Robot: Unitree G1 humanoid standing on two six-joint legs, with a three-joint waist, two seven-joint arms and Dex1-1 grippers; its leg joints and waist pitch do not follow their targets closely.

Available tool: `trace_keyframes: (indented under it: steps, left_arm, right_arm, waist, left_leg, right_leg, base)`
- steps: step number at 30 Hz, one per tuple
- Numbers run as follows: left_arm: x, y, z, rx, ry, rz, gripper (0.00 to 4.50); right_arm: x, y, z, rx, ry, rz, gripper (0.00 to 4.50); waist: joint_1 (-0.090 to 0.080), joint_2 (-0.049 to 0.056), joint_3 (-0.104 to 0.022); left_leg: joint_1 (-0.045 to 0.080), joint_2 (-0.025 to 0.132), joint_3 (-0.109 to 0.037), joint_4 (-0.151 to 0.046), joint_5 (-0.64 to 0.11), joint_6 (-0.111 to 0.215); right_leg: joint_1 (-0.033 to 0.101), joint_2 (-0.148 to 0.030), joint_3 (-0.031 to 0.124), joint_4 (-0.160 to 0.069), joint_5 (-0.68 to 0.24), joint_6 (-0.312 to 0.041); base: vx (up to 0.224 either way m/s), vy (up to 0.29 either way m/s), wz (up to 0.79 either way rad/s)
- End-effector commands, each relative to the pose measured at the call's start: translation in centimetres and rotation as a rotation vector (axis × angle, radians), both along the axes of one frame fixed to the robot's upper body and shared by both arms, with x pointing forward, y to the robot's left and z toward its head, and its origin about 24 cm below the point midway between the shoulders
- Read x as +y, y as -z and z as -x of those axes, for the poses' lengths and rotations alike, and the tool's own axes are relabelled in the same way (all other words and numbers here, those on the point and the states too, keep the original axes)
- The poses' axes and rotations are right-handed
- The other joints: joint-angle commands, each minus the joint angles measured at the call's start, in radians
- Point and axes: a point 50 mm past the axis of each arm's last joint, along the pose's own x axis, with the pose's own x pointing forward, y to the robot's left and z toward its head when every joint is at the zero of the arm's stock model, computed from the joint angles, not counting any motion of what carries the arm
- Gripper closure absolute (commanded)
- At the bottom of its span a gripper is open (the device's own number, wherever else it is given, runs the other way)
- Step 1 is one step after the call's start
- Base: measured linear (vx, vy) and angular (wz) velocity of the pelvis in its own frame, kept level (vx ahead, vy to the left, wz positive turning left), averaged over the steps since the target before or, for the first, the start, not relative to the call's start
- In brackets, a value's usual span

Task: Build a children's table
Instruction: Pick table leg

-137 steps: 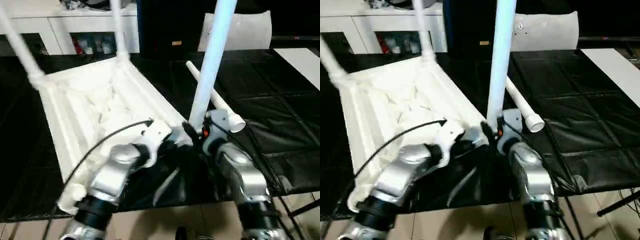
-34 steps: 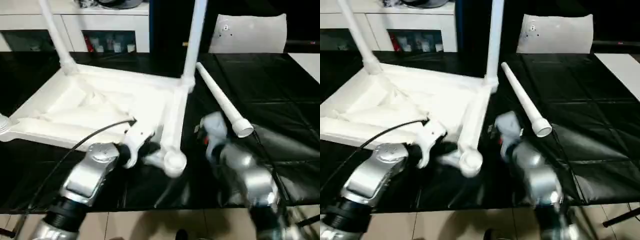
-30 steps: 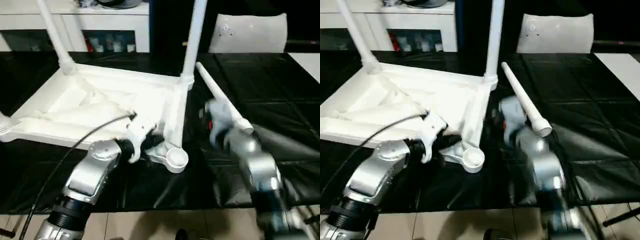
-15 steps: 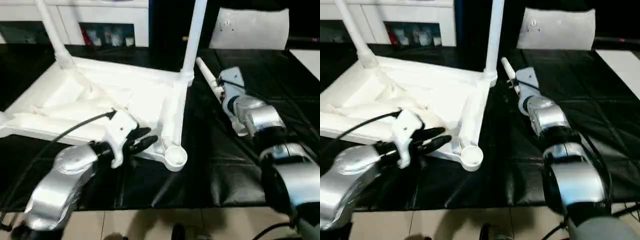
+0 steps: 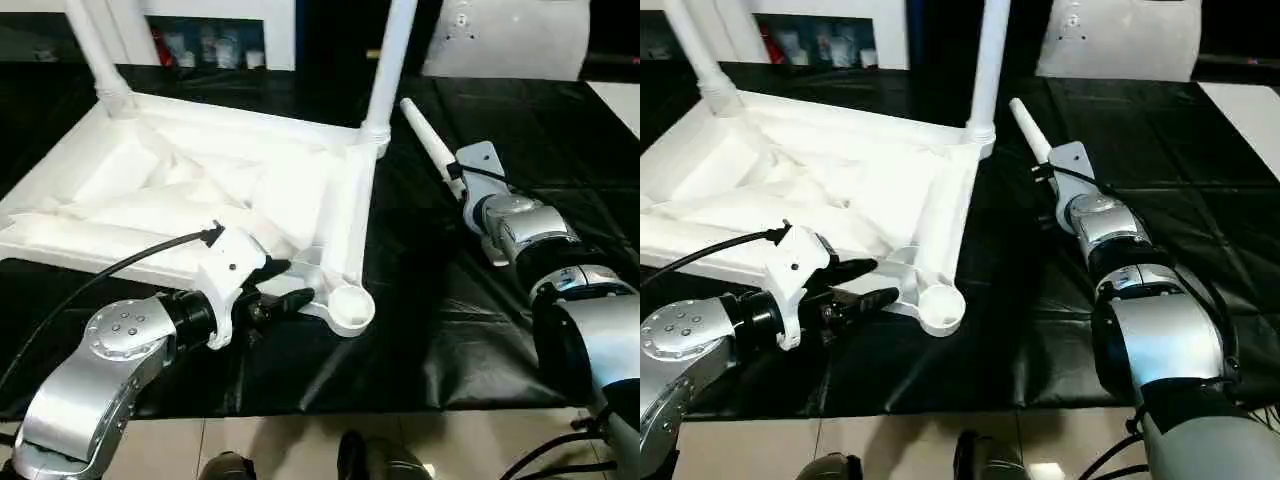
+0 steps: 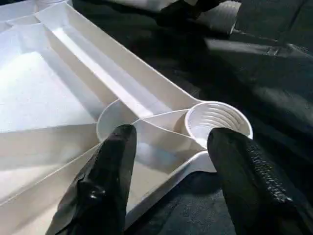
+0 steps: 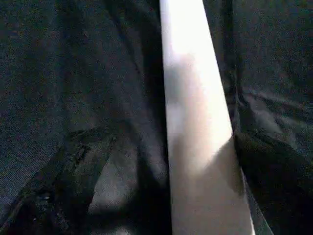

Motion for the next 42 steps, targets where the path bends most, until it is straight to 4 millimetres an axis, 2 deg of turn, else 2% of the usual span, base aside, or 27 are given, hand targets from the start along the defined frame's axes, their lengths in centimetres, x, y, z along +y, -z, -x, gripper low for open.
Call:
trace_keyframes:
  steps: [1,6,7,8,10,13,15,18,20,21,24,25,27,28,30,32,34,36,37,38,41,42]
  left_arm:
    - [0.0,-0.4,0.1,-0.015,0.001,-0.006,1.48]
    - [0.0,-0.5,0.0,-0.017,0.0,-0.014,1.08]
    - [0.0,-0.5,-0.1,-0.018,0.006,-0.017,1.08]
    - [-0.1,-0.6,-0.1,-0.018,0.01,-0.018,0.84]
    - [-0.2,-0.6,-0.1,-0.019,0.017,-0.02,0.64]
    - [-0.3,-0.6,-0.1,-0.018,0.033,-0.022,0.53]
    - [-0.4,-0.6,-0.1,-0.018,0.043,-0.025,0.25]
    - [-0.5,-0.7,-0.3,-0.022,0.052,-0.027,0.08]
    - [-0.5,-0.7,-0.4,-0.025,0.053,-0.027,0.02]
    - [-0.5,-0.7,-0.4,-0.025,0.054,-0.027,0.0]
    - [-0.6,-0.7,-0.5,-0.032,0.058,-0.037,0.0]
    - [-0.6,-0.7,-0.5,-0.033,0.059,-0.038,0.0]
    - [-0.6,-0.9,-0.7,-0.038,0.063,-0.042,0.0]
    - [-0.6,-1.0,-0.8,-0.041,0.064,-0.043,0.0]
    - [-0.6,-1.1,-0.8,-0.045,0.06,-0.04,0.0]
    - [-0.6,-1.1,-0.8,-0.046,0.06,-0.039,0.0]
    - [-0.7,-1.0,-0.7,-0.046,0.06,-0.036,0.0]
    - [-0.8,-1.0,-0.8,-0.051,0.055,-0.034,0.0]
    - [-0.9,-1.0,-0.9,-0.053,0.053,-0.033,0.0]
    - [-0.9,-1.0,-0.9,-0.057,0.048,-0.031,0.0]
    - [-1.1,-1.1,-1.2,-0.067,0.029,-0.008,0.0]
    - [-1.1,-1.0,-1.2,-0.067,0.026,-0.006,0.0]
  right_arm:
    - [-0.4,-0.2,0.0,0.012,0.012,-0.024,0.0]
    - [-1.0,-0.1,0.3,0.069,0.036,-0.065,0.0]
    - [-1.1,-0.1,0.5,0.107,0.046,-0.102,0.0]
    - [-1.1,-0.2,0.5,0.117,0.043,-0.108,0.0]
    - [-1.2,-0.4,0.5,0.13,0.041,-0.115,0.3]
    - [-1.4,-0.7,0.5,0.144,0.046,-0.135,0.47]
    - [-1.4,-0.8,0.5,0.153,0.047,-0.142,0.65]
    - [-1.5,-0.8,0.6,0.165,0.043,-0.15,0.9]
    - [-1.5,-0.8,0.6,0.171,0.039,-0.152,0.99]
    - [-1.5,-0.8,0.6,0.173,0.039,-0.152,1.24]
    - [-1.5,-0.6,0.7,0.181,0.027,-0.154,1.35]
    - [-1.5,-0.6,0.7,0.179,0.024,-0.157,1.56]
    - [-1.4,-0.6,0.7,0.171,0.016,-0.161,1.64]
    - [-1.4,-0.6,0.7,0.17,0.016,-0.161,1.73]
    - [-1.3,-0.5,0.7,0.169,0.02,-0.174,1.93]
    - [-1.3,-0.3,0.7,0.163,0.031,-0.19,2.1]
    - [-1.3,-0.2,0.8,0.158,0.046,-0.217,2.22]
    - [-1.4,-0.2,0.8,0.143,0.064,-0.235,2.33]
    - [-1.5,-0.2,0.7,0.134,0.071,-0.239,2.44]
    - [-1.5,-0.3,0.7,0.125,0.081,-0.25,2.51]
    - [-1.7,-0.7,0.5,0.087,0.104,-0.281,2.57]
    - [-1.7,-0.7,0.5,0.082,0.108,-0.289,2.57]
  waist:
    - [0.001,0.002,-0.063]
    - [0.004,0.004,-0.059]
    - [0.003,0.005,-0.062]
    - [0.004,0.006,-0.065]
    - [0.003,0.004,-0.064]
    - [0.005,0.006,-0.071]
    - [0.006,0.006,-0.073]
    - [0.007,0.007,-0.072]
    - [0.007,0.007,-0.072]
    - [0.007,0.006,-0.074]
    - [0.008,0.007,-0.073]
    - [0.007,0.008,-0.072]
    - [0.008,0.009,-0.07]
    - [0.007,0.01,-0.062]
    - [0.007,0.011,-0.063]
    - [0.005,0.004,-0.061]
    - [0.005,0.006,-0.063]
    - [0.004,0.001,-0.068]
    - [0.005,0.003,-0.068]
    - [0.003,-0.005,-0.072]
    - [0.004,-0.004,-0.074]
    - [0.002,-0.014,-0.081]
  left_leg:
    - [-0.017,0.02,0.003,-0.057,-0.001,0.128]
    - [-0.01,0.023,0.005,-0.057,-0.017,0.132]
    - [-0.009,0.023,0.005,-0.057,-0.016,0.131]
    - [-0.009,0.023,0.004,-0.056,-0.012,0.131]
    - [-0.011,0.024,0.005,-0.055,-0.008,0.135]
    - [-0.011,0.024,0.005,-0.052,0.003,0.134]
    - [-0.01,0.024,0.006,-0.051,0.002,0.133]
    - [-0.01,0.025,0.006,-0.051,-0.005,0.128]
    - [-0.011,0.024,0.006,-0.05,-0.024,0.117]
    - [-0.012,0.024,0.006,-0.049,-0.03,0.11]
    - [-0.012,0.023,0.005,-0.049,-0.041,0.102]
    - [-0.013,0.023,0.005,-0.049,-0.059,0.094]
    - [-0.011,0.022,0.005,-0.05,-0.076,0.086]
    - [-0.012,0.02,0.004,-0.051,-0.09,0.081]
    - [-0.012,0.02,0.002,-0.051,-0.094,0.075]
    - [-0.014,0.018,0.003,-0.052,-0.092,0.075]
    - [-0.012,0.019,0.002,-0.051,-0.082,0.08]
    - [-0.012,0.02,0.003,-0.05,-0.072,0.083]
    - [-0.012,0.019,0.003,-0.05,-0.07,0.083]
    - [-0.012,0.02,0.005,-0.049,-0.068,0.084]
    - [-0.013,0.019,0.005,-0.047,-0.058,0.087]
    - [-0.013,0.018,0.008,-0.046,-0.054,0.089]
  right_leg:
    - [0.09,-0.059,0.071,-0.043,-0.196,-0.225]
    - [0.085,-0.056,0.071,-0.046,-0.215,-0.232]
    - [0.086,-0.054,0.071,-0.043,-0.212,-0.236]
    - [0.087,-0.054,0.071,-0.042,-0.206,-0.239]
    - [0.087,-0.055,0.072,-0.041,-0.195,-0.245]
    - [0.09,-0.057,0.072,-0.039,-0.193,-0.251]
    - [0.09,-0.058,0.072,-0.039,-0.194,-0.253]
    - [0.088,-0.057,0.072,-0.04,-0.204,-0.254]
    - [0.09,-0.058,0.072,-0.043,-0.228,-0.246]
    - [0.09,-0.058,0.072,-0.043,-0.239,-0.241]
    - [0.089,-0.057,0.072,-0.045,-0.251,-0.235]
    - [0.089,-0.058,0.072,-0.046,-0.27,-0.228]
    - [0.087,-0.057,0.071,-0.05,-0.292,-0.219]
    - [0.085,-0.056,0.072,-0.053,-0.306,-0.211]
    - [0.087,-0.056,0.071,-0.053,-0.317,-0.202]
    - [0.087,-0.055,0.071,-0.055,-0.322,-0.194]
    - [0.086,-0.055,0.071,-0.052,-0.315,-0.193]
    - [0.086,-0.054,0.07,-0.051,-0.305,-0.195]
    - [0.086,-0.054,0.07,-0.05,-0.304,-0.196]
    - [0.087,-0.053,0.071,-0.05,-0.304,-0.194]
    - [0.087,-0.055,0.07,-0.049,-0.306,-0.189]
    - [0.09,-0.054,0.07,-0.049,-0.305,-0.185]
  base:
    - [0.0,0.0,0.0]
    - [0.0,0.0,0.0]
    - [0.0,0.0,0.0]
    - [0.0,0.0,0.0]
    - [0.0,0.0,0.0]
    - [0.0,0.0,0.0]
    - [0.0,0.0,0.0]
    - [0.0,0.0,0.0]
    - [0.0,0.0,0.0]
    - [0.0,0.0,0.0]
    - [0.0,0.0,0.0]
    - [0.0,0.0,0.0]
    - [0.0,0.0,0.0]
    - [0.0,0.0,0.0]
    - [0.0,0.0,0.0]
    - [0.0,0.0,0.0]
    - [0.0,0.0,0.0]
    - [0.0,0.0,0.0]
    - [0.0,0.0,0.0]
    - [0.0,0.0,0.0]
    - [0.0,0.0,0.0]
    - [0.0,0.0,0.0]
